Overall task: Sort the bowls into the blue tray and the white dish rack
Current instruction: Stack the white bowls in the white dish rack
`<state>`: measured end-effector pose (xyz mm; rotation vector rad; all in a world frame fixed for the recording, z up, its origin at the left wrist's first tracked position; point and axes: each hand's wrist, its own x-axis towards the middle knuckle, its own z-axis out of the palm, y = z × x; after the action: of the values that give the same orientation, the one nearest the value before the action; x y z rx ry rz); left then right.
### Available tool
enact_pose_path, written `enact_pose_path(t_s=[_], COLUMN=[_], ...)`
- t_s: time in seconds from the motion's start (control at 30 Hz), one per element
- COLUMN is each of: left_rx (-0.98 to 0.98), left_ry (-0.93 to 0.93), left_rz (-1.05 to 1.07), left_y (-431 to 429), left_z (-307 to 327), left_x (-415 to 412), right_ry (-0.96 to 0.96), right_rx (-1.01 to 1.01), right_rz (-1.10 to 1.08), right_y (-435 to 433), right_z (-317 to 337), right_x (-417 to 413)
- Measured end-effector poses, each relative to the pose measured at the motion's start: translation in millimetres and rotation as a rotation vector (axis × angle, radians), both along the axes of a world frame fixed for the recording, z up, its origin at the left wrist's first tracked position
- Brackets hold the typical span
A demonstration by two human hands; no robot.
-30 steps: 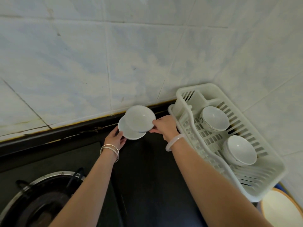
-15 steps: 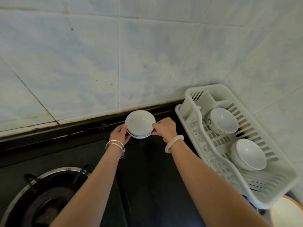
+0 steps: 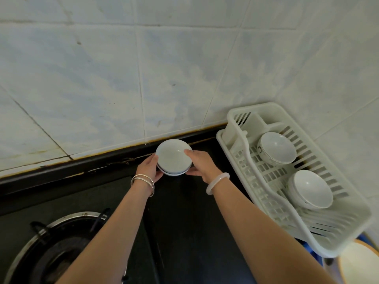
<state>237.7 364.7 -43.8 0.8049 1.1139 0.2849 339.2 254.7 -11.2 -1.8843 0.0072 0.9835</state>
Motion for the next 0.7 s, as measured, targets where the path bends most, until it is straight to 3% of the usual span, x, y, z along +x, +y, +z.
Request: enact_pose_path(t_s=[0.3, 0.5, 0.7], left_rx=[0.179, 0.141, 0.147], left_ry=[-0.124, -0.235, -0.146], left_rz=[-0.252, -0.443, -0.694], left_y=[-40.4, -104.0, -151.1], left_z=[72.0, 120.9, 119.4], left_x=[35.5, 80.8, 129.8], right_ry=[-0.125, -0.239, -0.180], right_rx=[0.130, 0.108, 0.088], right_rz=[-0.258, -0.379, -0.513], right_y=[-65.6, -140.5, -201.6], right_z=[63.5, 109.5, 107.7], right_x=[13.7, 39.7, 59.7])
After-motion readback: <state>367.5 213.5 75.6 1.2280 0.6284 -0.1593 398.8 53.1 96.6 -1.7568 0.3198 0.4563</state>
